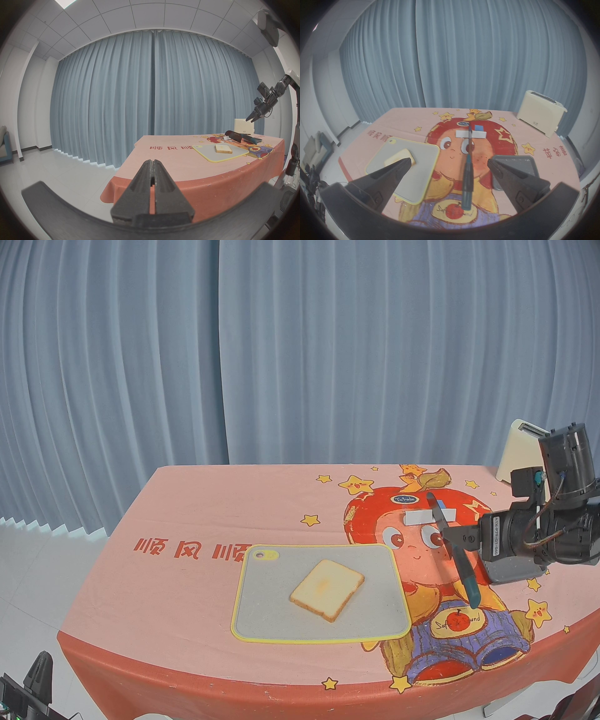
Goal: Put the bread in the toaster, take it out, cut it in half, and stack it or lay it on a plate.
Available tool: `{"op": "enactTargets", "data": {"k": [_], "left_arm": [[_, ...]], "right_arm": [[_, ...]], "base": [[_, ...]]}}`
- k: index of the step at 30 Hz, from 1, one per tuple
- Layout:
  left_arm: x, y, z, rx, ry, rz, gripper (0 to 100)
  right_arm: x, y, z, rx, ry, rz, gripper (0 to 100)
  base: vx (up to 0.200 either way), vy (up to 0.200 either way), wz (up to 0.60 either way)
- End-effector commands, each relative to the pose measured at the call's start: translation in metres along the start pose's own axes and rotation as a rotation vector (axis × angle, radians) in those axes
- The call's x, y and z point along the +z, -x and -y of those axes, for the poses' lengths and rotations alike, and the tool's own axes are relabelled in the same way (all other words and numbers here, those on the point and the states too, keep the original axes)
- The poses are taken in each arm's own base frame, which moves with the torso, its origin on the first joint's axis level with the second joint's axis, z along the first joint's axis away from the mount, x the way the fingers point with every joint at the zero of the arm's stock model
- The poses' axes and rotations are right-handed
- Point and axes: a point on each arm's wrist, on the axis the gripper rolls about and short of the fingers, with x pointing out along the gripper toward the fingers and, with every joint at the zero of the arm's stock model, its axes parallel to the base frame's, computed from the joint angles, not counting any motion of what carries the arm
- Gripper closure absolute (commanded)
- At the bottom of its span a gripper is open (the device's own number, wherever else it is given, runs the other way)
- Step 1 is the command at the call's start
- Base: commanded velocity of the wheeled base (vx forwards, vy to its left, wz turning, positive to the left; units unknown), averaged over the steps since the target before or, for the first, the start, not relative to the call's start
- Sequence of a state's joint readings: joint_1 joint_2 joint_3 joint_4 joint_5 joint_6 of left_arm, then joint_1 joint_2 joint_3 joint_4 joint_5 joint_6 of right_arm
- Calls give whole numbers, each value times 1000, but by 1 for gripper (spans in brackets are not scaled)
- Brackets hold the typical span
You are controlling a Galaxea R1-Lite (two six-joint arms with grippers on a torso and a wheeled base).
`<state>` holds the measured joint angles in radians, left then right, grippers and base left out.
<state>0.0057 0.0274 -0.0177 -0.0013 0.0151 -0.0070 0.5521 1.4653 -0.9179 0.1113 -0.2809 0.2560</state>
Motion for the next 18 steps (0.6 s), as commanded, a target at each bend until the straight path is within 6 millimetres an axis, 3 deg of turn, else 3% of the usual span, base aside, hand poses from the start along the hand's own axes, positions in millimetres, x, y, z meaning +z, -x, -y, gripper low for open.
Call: {"op": "enactTargets", "data": {"k": [1,7,18], "left_arm": [[-5,-1,0,1,0,-18,100],[-5,-1,0,2,0,-18,100],[-5,-1,0,2,0,-18,100]], "right_arm": [[-9,1,5,-39,19,-20,0],[-20,-12,6,-108,54,-66,0],[-18,-20,3,-210,86,-51,0]], "base": [[0,0,0],[0,0,0],[0,0,0]]}}
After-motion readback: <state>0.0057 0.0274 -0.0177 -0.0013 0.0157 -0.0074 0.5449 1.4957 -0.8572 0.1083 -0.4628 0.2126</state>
